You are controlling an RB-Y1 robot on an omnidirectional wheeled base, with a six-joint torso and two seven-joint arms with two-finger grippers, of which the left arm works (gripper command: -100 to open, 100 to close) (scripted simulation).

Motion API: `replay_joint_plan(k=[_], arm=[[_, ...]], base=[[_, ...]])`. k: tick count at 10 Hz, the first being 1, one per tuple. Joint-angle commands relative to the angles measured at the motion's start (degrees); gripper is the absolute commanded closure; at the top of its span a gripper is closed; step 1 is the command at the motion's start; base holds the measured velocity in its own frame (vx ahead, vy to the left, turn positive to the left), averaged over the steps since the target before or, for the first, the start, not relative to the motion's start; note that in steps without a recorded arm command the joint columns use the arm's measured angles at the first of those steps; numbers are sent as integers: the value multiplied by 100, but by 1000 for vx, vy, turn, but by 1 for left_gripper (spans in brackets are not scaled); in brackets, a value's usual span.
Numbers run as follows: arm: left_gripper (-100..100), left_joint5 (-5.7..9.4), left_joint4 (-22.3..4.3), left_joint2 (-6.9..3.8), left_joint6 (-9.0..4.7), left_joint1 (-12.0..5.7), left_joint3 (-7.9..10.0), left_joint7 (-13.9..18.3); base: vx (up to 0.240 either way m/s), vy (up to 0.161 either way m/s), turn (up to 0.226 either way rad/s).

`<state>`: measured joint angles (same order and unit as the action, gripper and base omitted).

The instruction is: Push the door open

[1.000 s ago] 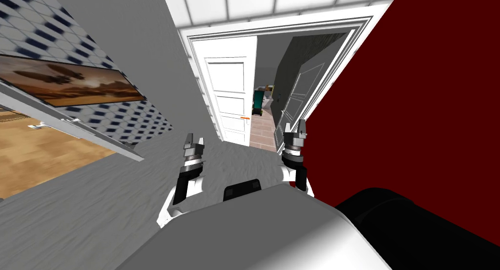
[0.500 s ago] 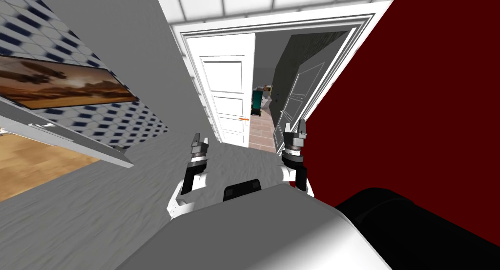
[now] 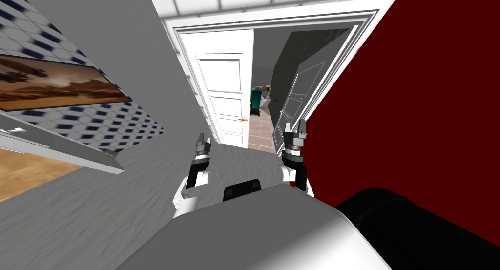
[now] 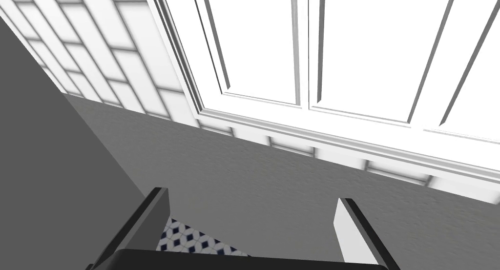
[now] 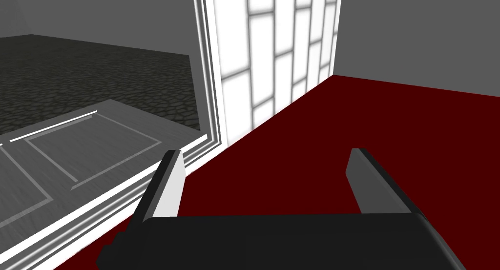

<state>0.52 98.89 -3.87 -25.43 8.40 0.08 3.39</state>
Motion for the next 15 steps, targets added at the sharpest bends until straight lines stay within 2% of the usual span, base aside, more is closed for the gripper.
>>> replay_joint_plan(k=[1,9,10,12,13,15], arm=[[-100,0,-273,-9,-40,-147,-6,-6],[-100,11,-1749,-52,-73,-1070,-70,-27],[-100,11,-1800,-52,-73,-1070,-70,-27],[-100,13,-2131,-46,-81,-1303,-87,-32],[-100,13,-2186,-46,-81,-1303,-87,-32],[-100,16,-2534,-40,-90,-1537,-103,-37]], base=[[48,-8,-35],[100,-8,-58],[66,-2,-19],[69,-8,-45],[55,0,-24],[67,-1,-48]])
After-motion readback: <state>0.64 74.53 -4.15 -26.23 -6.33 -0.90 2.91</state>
